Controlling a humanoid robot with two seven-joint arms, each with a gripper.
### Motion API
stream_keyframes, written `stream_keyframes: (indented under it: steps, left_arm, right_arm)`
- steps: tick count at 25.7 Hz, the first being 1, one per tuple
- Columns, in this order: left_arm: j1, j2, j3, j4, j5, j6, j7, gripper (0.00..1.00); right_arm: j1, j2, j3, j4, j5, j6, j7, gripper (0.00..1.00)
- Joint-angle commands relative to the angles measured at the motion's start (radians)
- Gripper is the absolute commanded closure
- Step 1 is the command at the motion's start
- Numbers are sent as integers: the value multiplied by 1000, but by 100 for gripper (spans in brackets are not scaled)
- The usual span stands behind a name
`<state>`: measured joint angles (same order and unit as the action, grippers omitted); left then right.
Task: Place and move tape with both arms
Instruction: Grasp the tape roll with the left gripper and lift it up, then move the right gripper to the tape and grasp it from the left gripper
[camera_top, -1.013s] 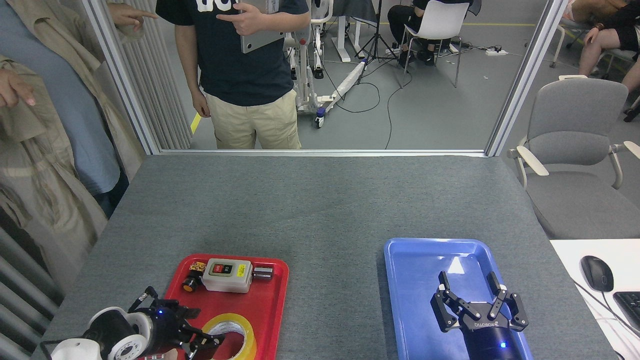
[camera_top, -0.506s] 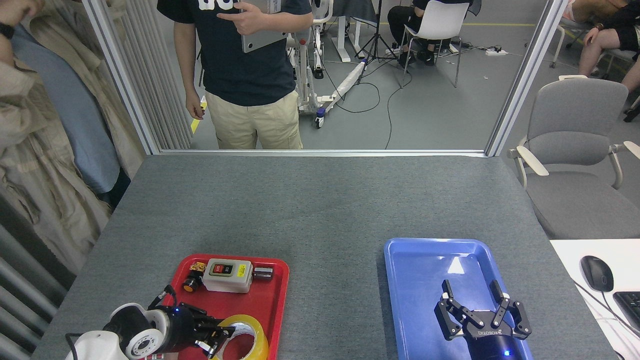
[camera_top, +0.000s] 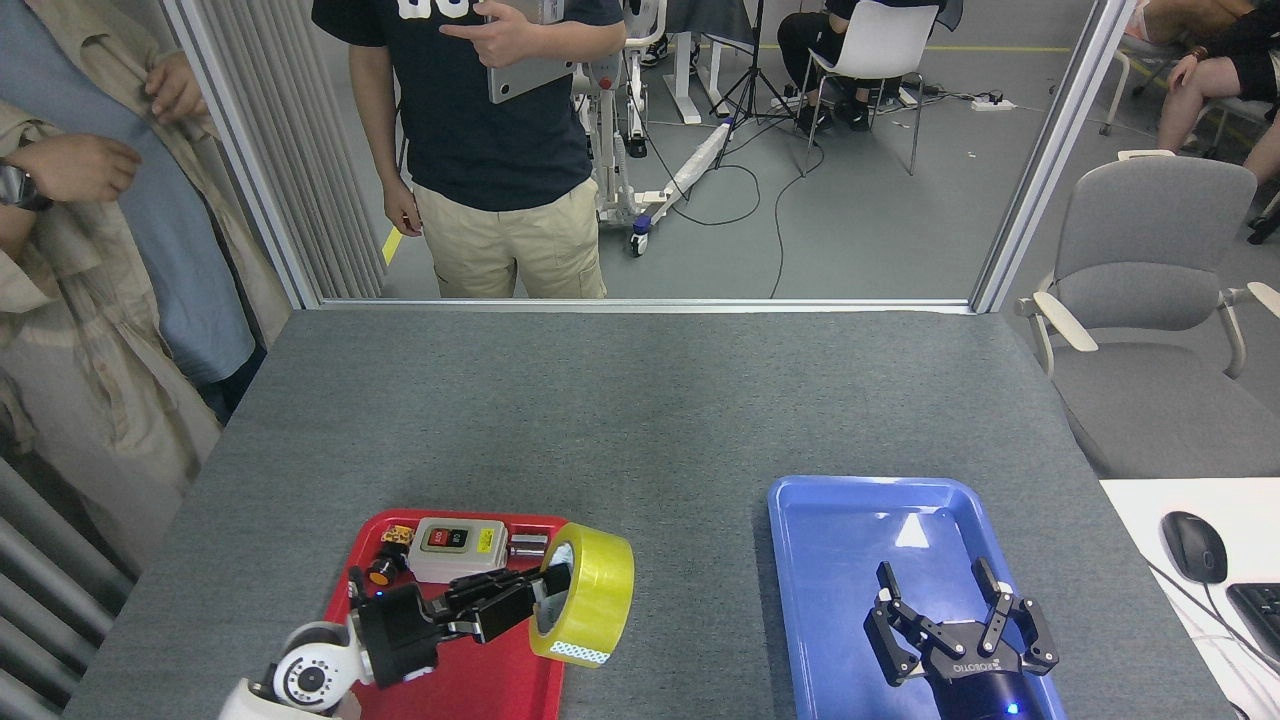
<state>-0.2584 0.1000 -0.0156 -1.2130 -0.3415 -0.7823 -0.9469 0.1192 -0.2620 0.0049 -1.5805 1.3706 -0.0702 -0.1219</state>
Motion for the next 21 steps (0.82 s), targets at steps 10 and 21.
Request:
stream_keyframes:
  steps: [10, 21]
  left_arm:
    - [-2, -117, -1, 118, 93, -3, -1, 100]
    - [-1, -108, -6, 118, 102, -3, -1, 100]
  right_arm:
    - [11, -45, 21, -12, -21, -697, -114, 1]
    - [-27, -8, 214, -13, -11, -715, -110, 1]
